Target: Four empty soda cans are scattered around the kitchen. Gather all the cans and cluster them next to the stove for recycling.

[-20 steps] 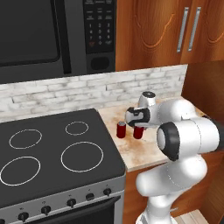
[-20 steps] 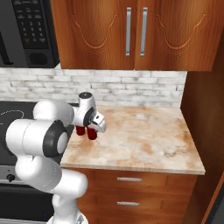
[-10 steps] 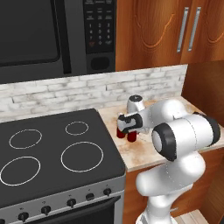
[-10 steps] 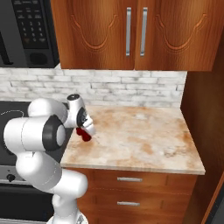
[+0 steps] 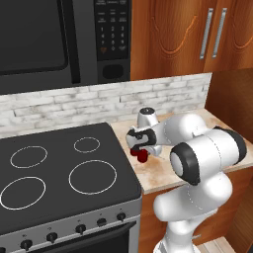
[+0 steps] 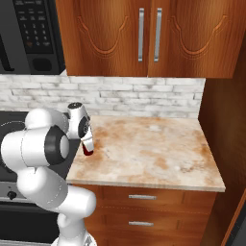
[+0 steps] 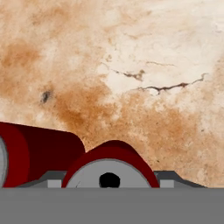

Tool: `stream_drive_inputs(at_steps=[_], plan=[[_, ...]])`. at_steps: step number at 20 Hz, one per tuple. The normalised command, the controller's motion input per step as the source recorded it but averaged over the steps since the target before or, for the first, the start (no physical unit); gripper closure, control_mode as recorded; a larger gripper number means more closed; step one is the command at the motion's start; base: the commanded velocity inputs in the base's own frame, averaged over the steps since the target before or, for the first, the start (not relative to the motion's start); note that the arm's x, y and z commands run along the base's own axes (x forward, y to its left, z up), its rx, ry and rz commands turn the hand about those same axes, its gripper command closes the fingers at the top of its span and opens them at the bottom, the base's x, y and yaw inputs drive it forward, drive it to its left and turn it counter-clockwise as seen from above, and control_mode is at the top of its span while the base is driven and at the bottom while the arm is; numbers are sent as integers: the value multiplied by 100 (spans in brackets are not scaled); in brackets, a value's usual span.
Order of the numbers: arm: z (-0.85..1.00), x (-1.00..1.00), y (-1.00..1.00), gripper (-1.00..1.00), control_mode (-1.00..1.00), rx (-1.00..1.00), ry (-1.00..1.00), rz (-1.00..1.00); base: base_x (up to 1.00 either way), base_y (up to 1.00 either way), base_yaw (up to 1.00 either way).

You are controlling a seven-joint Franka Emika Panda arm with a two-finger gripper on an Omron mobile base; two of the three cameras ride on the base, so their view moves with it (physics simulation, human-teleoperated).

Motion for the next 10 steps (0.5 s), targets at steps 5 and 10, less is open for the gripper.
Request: stream_drive_inputs(at_steps=[5, 10], plan=[[-26, -43, 27, 100, -100, 3, 0, -23, 0, 0, 0], [-28, -23, 39, 100, -100, 0, 0, -18, 0, 0, 0]])
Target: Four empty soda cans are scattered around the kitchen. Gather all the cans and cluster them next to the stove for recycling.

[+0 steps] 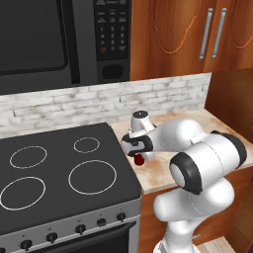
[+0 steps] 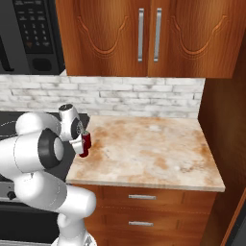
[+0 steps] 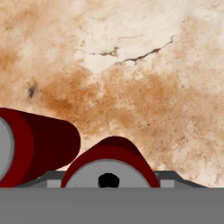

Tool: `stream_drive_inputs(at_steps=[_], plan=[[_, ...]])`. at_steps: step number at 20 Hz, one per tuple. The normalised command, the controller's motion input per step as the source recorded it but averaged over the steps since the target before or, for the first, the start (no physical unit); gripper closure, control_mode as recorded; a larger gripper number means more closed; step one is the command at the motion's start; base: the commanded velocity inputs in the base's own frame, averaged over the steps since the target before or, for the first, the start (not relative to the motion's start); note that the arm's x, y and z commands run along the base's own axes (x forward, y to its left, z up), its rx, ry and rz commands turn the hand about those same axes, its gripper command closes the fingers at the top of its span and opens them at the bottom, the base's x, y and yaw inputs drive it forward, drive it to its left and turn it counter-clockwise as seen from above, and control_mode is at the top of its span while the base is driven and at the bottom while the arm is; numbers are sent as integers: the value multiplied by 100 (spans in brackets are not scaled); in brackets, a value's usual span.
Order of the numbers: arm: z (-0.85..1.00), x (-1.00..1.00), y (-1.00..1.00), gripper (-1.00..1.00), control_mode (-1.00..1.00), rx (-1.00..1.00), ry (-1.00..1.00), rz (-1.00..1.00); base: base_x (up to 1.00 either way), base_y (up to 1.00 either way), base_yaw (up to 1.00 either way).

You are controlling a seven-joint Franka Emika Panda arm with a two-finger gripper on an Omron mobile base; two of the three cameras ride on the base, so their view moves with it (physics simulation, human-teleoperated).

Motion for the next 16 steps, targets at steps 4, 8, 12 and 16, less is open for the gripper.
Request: stream_drive_inputs(at_steps=[4, 8, 12, 16], plan=[[-21, -8, 34, -100, -100, 1, 0, -8, 0, 0, 0], [-17, -7, 21, -100, -100, 0, 0, -4, 0, 0, 0], [-7, -5, 4, -100, -100, 0, 0, -3, 0, 0, 0], [-3, 0, -6, -100, -100, 0, 0, 1, 0, 0, 0]])
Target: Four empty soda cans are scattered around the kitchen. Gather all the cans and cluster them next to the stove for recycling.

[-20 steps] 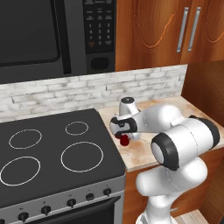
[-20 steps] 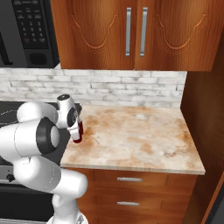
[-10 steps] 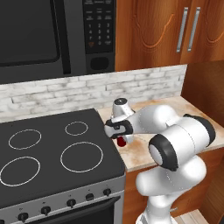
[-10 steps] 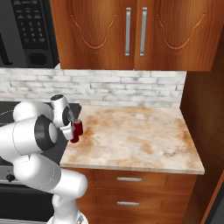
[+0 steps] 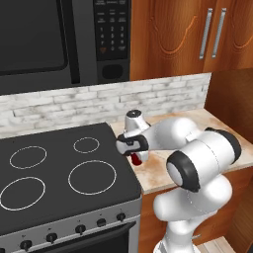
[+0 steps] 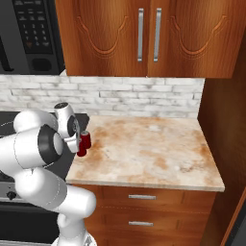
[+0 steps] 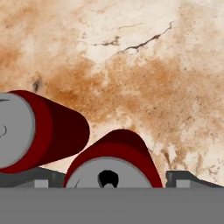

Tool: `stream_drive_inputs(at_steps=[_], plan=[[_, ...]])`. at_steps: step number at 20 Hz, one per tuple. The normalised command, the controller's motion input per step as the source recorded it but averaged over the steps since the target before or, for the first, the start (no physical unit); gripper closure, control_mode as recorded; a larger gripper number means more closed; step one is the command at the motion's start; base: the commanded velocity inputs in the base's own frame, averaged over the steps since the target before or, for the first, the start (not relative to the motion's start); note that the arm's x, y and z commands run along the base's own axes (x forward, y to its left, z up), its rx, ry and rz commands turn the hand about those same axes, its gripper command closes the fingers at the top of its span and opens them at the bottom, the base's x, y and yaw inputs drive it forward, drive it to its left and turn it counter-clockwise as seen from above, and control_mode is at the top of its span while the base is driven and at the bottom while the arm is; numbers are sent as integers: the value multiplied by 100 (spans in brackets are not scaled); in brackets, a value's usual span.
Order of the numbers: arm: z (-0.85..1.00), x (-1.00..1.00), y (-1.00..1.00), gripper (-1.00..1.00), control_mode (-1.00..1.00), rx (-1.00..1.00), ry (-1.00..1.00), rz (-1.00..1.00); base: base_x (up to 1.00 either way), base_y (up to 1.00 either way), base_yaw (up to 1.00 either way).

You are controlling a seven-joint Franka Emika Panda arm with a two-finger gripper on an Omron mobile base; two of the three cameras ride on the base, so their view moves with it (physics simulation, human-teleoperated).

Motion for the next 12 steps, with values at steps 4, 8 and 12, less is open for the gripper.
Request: stream_drive_inputs(at_steps=[4, 8, 12], plan=[[35, -2, -3, -100, -100, 0, 9, 0, 0, 0, 0], [54, -5, 0, -100, -100, -1, 16, 0, 0, 0, 0], [4, -6, 8, -100, -100, 2, 14, 1, 0, 0, 0]])
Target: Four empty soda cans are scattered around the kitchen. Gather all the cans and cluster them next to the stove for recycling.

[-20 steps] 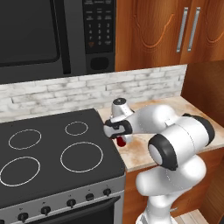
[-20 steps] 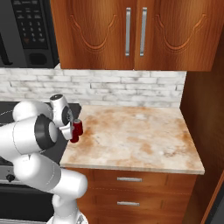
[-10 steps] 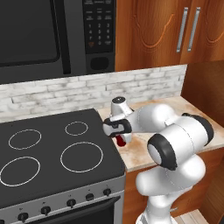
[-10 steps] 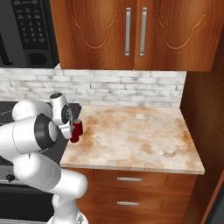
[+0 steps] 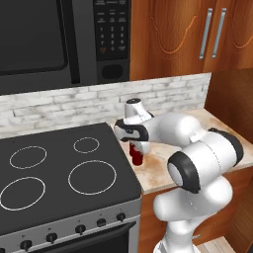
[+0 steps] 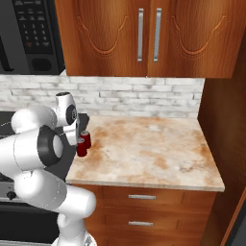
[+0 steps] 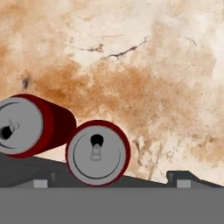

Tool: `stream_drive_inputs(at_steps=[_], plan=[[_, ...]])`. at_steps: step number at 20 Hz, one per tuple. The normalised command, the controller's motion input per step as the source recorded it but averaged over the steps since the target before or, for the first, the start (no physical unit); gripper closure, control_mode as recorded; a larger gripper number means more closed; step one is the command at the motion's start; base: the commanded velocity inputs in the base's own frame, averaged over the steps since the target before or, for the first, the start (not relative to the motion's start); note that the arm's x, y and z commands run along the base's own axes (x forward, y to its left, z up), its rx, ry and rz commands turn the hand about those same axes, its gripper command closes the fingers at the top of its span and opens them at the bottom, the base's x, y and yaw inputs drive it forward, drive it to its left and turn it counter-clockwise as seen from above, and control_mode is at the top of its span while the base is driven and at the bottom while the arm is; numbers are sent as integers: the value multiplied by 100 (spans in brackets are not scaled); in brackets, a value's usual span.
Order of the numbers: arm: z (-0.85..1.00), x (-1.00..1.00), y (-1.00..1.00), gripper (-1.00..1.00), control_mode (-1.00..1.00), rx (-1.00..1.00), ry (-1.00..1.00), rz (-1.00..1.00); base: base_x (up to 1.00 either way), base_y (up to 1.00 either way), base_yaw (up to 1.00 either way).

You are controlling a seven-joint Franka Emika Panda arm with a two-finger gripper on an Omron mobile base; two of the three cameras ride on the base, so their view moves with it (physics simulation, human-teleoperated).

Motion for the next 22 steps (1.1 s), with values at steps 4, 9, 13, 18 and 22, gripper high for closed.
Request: stream_drive_inputs(at_steps=[4, 9, 13, 18, 22], plan=[[-31, -21, 12, -100, -100, 3, 0, 2, 0, 0, 0], [3, -46, 36, -100, -100, -5, 0, 26, 0, 0, 0], [19, -31, 11, -100, -100, -9, 0, 44, 0, 0, 0], [6, -15, -8, -100, -100, -3, -3, 50, 0, 0, 0], [24, -27, -6, -100, -100, 0, -3, 46, 0, 0, 0]])
